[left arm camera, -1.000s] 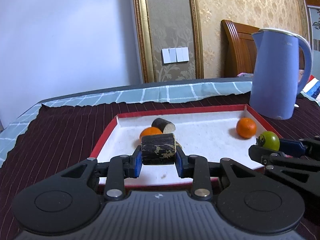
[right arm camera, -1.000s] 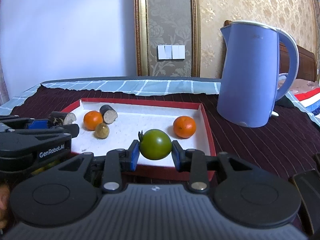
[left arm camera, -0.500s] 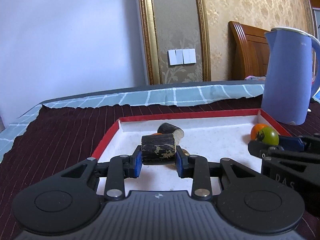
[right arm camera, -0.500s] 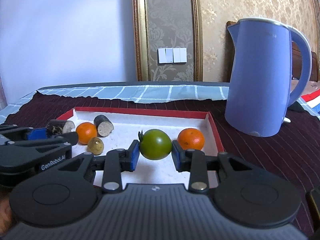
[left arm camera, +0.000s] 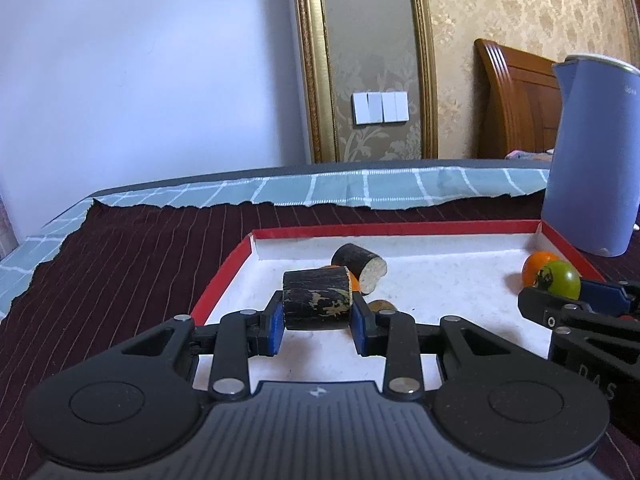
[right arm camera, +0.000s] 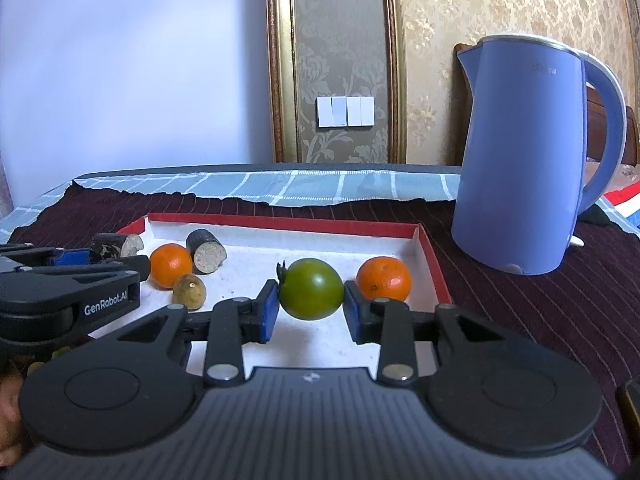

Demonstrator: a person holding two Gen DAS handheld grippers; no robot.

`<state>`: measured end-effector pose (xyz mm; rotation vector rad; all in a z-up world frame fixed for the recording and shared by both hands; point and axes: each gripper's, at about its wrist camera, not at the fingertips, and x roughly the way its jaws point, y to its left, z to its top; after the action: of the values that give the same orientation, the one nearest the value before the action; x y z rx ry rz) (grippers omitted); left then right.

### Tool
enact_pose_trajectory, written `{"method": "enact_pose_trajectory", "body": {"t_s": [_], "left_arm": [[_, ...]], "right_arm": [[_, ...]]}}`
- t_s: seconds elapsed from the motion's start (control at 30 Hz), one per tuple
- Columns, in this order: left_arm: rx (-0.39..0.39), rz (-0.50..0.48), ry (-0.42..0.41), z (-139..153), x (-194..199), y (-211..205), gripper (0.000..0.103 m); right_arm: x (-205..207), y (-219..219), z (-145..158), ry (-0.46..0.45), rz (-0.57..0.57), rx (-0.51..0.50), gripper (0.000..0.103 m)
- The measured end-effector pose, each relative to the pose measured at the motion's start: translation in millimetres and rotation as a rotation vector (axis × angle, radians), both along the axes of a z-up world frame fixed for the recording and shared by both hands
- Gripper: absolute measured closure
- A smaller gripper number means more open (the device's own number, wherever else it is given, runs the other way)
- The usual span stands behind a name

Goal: Organize fruits
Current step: 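Lift the cylinder and green tomato and carry both over the tray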

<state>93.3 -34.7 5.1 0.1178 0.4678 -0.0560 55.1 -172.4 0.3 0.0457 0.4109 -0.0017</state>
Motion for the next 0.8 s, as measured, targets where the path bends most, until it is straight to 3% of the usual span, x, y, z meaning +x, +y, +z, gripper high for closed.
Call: {"method": "enact_pose_trajectory", "body": {"t_s": [0.8], "left_arm": [[0.029,-0.028,0.035,10,26,-14,0.071]], "right_arm": [[24,5,17,0.007,0.003,-0.062,0.071]]}}
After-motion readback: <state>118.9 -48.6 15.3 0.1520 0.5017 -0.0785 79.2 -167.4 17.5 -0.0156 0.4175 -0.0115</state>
